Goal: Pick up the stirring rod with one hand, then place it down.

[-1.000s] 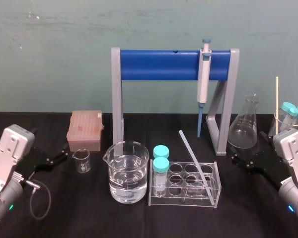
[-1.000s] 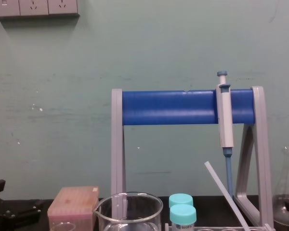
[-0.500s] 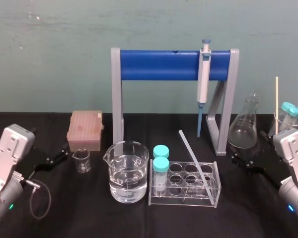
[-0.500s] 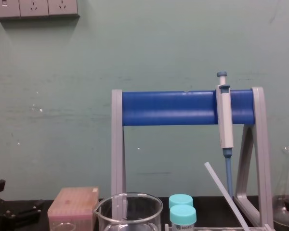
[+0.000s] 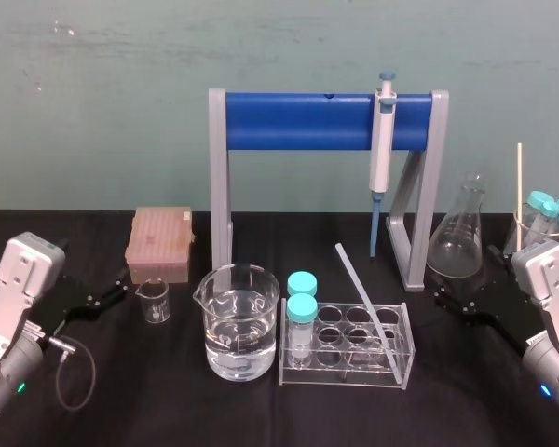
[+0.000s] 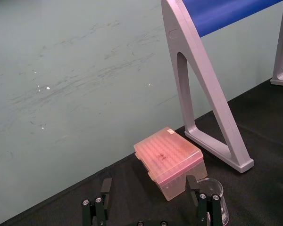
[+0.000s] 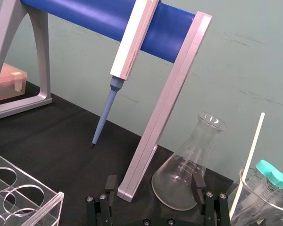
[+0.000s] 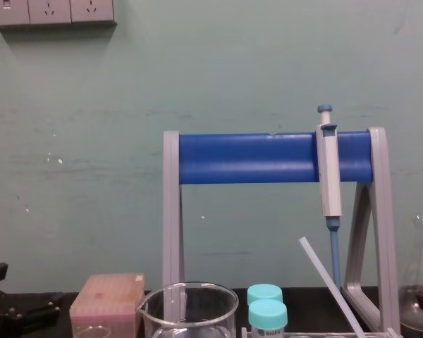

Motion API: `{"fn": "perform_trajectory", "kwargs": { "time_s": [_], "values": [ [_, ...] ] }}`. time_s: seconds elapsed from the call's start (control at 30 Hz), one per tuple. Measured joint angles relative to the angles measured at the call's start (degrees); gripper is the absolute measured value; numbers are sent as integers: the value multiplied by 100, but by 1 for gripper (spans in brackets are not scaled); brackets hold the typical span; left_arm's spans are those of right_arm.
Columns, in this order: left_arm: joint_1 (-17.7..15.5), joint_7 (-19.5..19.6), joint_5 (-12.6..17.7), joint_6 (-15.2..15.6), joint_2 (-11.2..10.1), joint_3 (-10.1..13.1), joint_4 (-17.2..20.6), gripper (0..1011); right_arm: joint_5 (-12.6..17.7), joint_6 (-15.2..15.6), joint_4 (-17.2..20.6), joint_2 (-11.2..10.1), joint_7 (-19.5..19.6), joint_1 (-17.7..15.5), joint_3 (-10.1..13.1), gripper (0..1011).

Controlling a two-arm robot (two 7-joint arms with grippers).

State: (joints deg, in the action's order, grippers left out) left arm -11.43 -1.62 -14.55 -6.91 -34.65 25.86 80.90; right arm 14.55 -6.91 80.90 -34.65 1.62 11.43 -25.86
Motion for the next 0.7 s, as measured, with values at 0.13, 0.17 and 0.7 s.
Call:
{"fn": "perform_trajectory", "kwargs": {
  "time_s": [0.13,0.17,0.7],
  "values": [
    [0,0,0,0,0,0,0,1000,0,0,0,0,0,0,0,1000],
    [0,0,0,0,0,0,0,1000,0,0,0,0,0,0,0,1000],
    [0,0,0,0,0,0,0,1000,263,-755,676,-61,-526,-341,439,1000]
  ]
}}
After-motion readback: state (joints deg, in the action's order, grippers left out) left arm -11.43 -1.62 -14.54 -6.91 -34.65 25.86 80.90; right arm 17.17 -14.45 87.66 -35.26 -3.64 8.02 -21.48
